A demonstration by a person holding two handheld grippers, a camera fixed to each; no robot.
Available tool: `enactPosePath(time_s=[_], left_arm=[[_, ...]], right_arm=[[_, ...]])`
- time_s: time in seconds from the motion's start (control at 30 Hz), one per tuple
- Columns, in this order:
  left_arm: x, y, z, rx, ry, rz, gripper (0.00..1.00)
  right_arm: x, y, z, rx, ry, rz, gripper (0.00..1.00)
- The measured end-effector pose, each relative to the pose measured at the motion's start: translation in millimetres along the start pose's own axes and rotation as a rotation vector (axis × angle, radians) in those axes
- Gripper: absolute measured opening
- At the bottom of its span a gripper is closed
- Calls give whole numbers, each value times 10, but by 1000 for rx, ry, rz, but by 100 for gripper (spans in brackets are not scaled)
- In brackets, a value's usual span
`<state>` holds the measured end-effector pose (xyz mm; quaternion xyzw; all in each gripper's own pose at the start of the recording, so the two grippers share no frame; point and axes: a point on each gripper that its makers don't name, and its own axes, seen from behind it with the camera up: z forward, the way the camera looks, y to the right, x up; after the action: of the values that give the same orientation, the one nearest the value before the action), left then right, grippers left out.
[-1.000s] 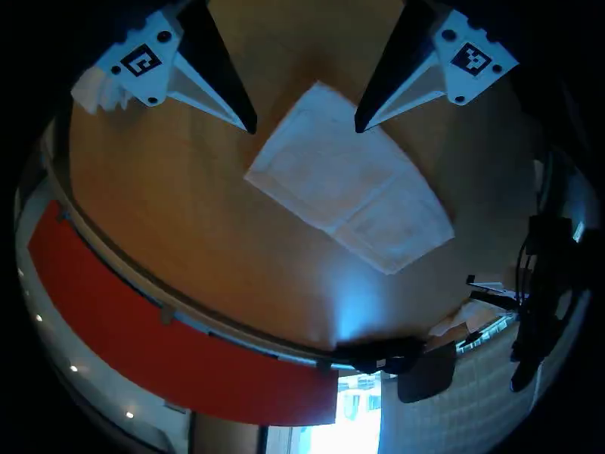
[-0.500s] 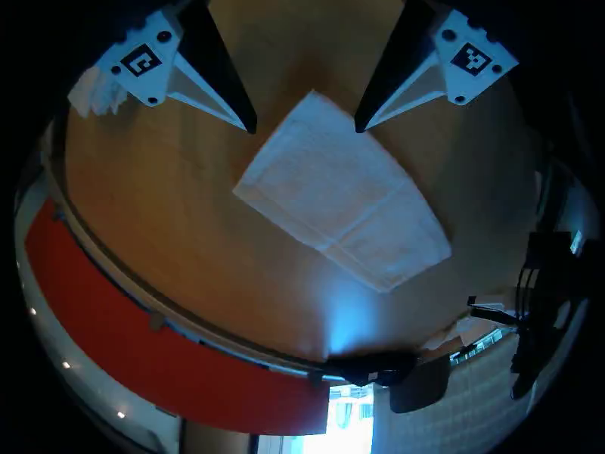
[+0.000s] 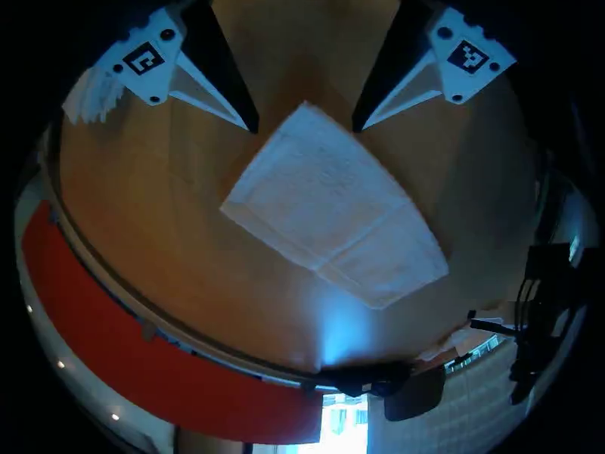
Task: Fold towel
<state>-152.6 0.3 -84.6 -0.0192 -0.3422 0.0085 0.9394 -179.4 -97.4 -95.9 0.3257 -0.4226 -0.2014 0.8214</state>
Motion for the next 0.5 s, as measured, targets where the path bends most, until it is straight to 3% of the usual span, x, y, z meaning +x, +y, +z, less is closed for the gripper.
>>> enactPosePath(time_s=[0.5], left_arm=[[-30,-74,-34,4,-2,4,93]], right_arm=[[-179,-51,-1,47,-46,4,50]])
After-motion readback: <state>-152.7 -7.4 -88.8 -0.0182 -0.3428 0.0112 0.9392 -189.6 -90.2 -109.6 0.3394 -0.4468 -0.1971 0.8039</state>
